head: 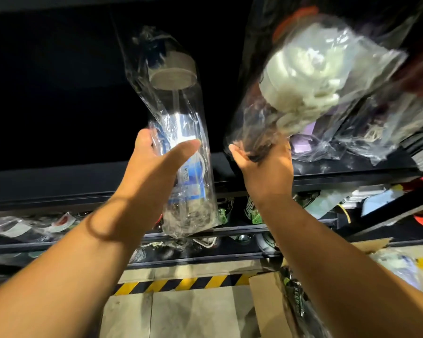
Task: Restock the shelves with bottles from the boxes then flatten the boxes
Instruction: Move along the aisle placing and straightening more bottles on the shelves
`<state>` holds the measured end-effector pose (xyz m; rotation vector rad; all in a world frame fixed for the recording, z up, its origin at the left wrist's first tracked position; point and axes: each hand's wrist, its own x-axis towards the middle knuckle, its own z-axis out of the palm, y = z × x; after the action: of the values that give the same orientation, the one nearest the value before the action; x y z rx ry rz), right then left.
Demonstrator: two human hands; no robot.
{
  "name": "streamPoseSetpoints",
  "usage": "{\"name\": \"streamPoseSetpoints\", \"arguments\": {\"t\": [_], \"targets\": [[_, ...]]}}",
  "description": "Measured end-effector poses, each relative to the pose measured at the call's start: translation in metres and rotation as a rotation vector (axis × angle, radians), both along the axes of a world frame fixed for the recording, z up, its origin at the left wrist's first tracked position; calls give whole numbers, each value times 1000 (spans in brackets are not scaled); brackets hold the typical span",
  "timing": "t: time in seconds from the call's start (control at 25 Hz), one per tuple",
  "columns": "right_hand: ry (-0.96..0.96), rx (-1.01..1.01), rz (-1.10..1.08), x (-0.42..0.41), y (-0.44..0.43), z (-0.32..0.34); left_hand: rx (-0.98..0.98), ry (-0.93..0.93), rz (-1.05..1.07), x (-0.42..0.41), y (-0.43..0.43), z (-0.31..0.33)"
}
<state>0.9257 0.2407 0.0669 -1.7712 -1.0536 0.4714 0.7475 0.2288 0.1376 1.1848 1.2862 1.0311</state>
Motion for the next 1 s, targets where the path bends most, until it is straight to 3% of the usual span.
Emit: {"name": "streamPoseSetpoints", "arguments": {"t": [0.08, 0.28, 0.48, 0.52, 0.64, 0.68, 0.76, 0.84, 0.88, 0.92, 0.96, 1.0], "targets": [[12, -4, -13, 1, 1, 4, 8, 9, 1, -1, -2, -1], [444, 192, 92, -3, -5, 34, 29, 0, -2, -8, -7, -3], [682, 156, 86, -16, -10, 44, 44, 9, -13, -20, -7, -7], [665, 141, 69, -17, -7, 42, 41, 11, -10, -23, -7, -7], [310, 138, -24, -22, -9, 45, 46, 6, 5, -30, -9, -9], [294, 181, -26, -19, -11, 45, 52, -1, 12, -32, -10, -10], [416, 145, 81, -19, -9, 40, 41, -23, 21, -34, -11, -12], [784, 190, 77, -18, -7, 45, 27, -40, 19, -35, -13, -14], [550, 198, 57, -18, -1, 52, 29, -39, 24, -35, -14, -13], [80, 204, 48, -19, -3, 46, 31, -38, 27, -35, -15, -13], [-146, 201, 66, -20, -3, 36, 27, -51, 32, -33, -15, -13], [-113, 167, 49, -26, -2, 33, 21, -75, 32, -33, -15, -14]]}}
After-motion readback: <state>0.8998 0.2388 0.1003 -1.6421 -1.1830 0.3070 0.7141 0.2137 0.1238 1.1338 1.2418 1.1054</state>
